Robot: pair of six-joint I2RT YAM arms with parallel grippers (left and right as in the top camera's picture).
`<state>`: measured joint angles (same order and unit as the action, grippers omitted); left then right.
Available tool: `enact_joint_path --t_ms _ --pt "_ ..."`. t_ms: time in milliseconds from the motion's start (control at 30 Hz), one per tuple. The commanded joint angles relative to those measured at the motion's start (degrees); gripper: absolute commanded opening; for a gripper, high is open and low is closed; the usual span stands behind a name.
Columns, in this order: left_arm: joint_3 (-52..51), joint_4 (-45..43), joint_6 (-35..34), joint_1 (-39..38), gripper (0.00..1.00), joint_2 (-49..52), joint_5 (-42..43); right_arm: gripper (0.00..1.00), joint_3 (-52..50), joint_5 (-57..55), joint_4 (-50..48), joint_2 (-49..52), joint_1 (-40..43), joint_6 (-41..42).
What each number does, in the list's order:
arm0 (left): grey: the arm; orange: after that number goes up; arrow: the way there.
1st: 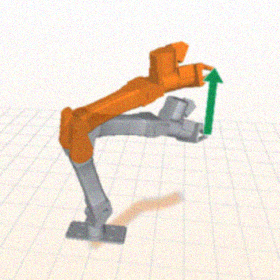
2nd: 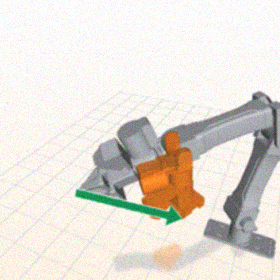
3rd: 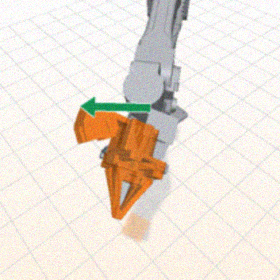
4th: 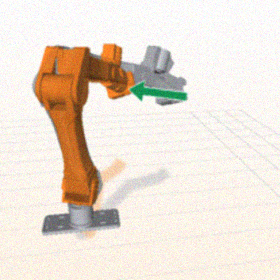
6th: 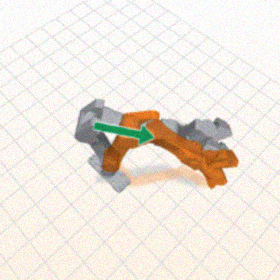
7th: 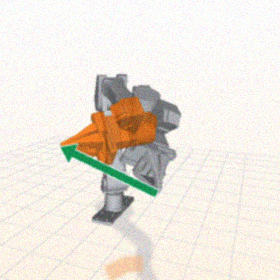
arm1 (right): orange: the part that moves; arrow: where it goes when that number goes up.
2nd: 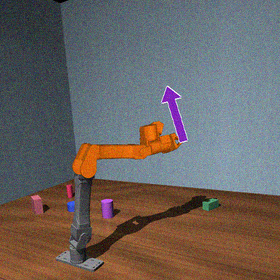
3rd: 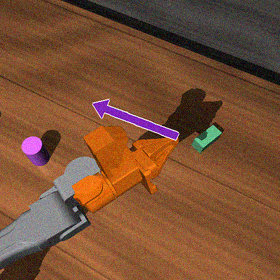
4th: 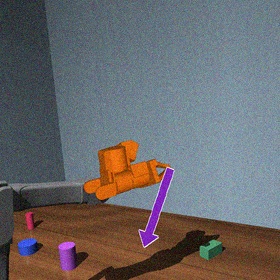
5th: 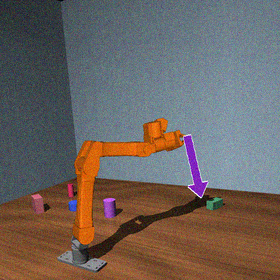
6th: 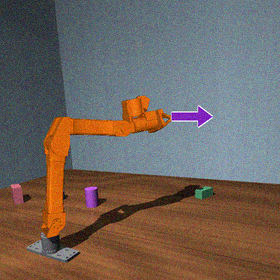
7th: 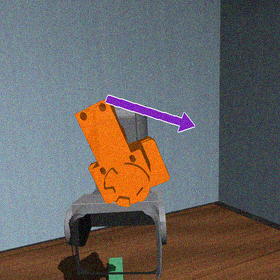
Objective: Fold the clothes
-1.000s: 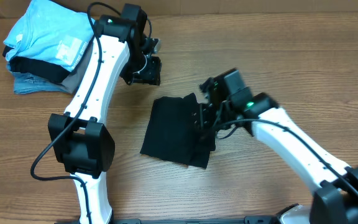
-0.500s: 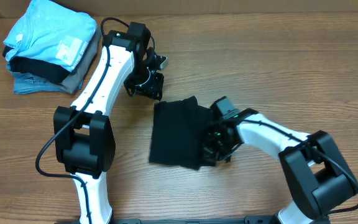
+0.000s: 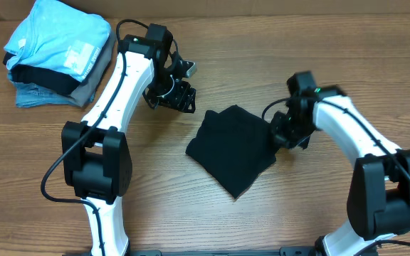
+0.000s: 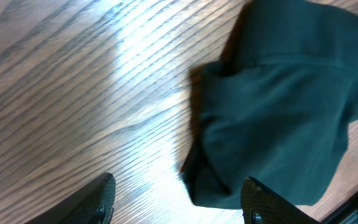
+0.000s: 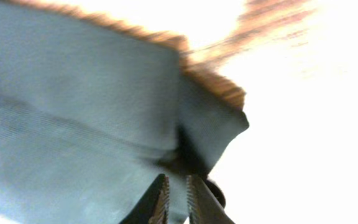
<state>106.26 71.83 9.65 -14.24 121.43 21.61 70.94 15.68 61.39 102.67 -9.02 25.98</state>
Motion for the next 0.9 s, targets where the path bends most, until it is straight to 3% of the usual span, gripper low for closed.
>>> enact_joint_path --t_ms 0,100,200,400,567,600,667,867 --pt "-0.85 -0.63 1.20 -1.27 0.66 0.55 4.68 0.18 5.07 9.09 4.17 -2.62 -0.63 -8.52" --pt "-3.06 -2.64 3.63 -2.84 0.58 1.07 9.84 0.21 5.16 13.09 7.41 -3.91 -2.14 -8.37" --pt "-6.25 -7.80 3.82 -4.63 0.51 1.20 9.51 0.20 3.87 13.07 8.57 -3.89 -4.59 -5.22" --pt "-10.14 -18.10 -0.79 -6.27 0.41 2.73 6.43 0.20 -6.10 12.94 -0.48 -3.87 -9.29 5.99" --pt "-10.38 -22.40 -2.23 -6.32 0.36 5.33 6.51 0.20 -14.47 12.94 -9.49 -3.87 -10.16 10.69" --pt "-10.38 -23.30 -2.47 -6.32 0.30 5.60 6.51 0.21 -15.54 12.92 -10.43 -3.87 -10.16 11.50" --pt "-10.38 -25.68 -3.37 -6.32 0.06 5.99 6.47 0.21 -17.86 12.92 -12.79 -3.87 -10.16 12.68" --pt "-10.01 -33.31 -8.87 -6.10 0.04 5.99 8.11 0.21 -21.11 12.44 -14.75 -3.87 -10.10 14.78"
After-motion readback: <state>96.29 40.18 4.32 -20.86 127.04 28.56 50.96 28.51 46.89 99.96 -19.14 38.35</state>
